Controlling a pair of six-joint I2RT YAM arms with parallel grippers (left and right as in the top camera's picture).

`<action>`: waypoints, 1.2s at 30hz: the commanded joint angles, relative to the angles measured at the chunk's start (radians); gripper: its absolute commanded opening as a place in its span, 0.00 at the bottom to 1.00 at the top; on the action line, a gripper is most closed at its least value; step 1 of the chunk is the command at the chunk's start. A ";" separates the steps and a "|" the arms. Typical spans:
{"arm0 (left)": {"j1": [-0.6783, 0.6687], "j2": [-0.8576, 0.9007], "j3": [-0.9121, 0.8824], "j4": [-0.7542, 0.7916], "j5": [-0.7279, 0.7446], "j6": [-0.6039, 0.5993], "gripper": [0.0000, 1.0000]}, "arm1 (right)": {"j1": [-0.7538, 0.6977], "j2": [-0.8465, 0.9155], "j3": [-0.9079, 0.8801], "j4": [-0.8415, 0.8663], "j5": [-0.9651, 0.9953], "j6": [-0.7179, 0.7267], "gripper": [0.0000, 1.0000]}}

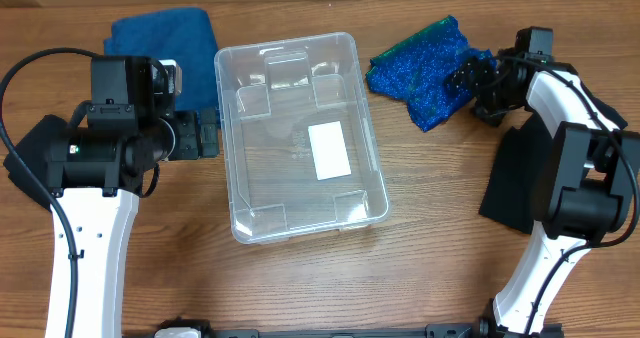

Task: Pack container
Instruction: 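Lift the sequined cloth with the right gripper and carry it over the bin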

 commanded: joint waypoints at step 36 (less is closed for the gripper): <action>0.345 0.004 0.024 -0.093 -0.007 -0.267 1.00 | 0.701 -0.469 0.090 -0.194 0.115 -0.651 0.04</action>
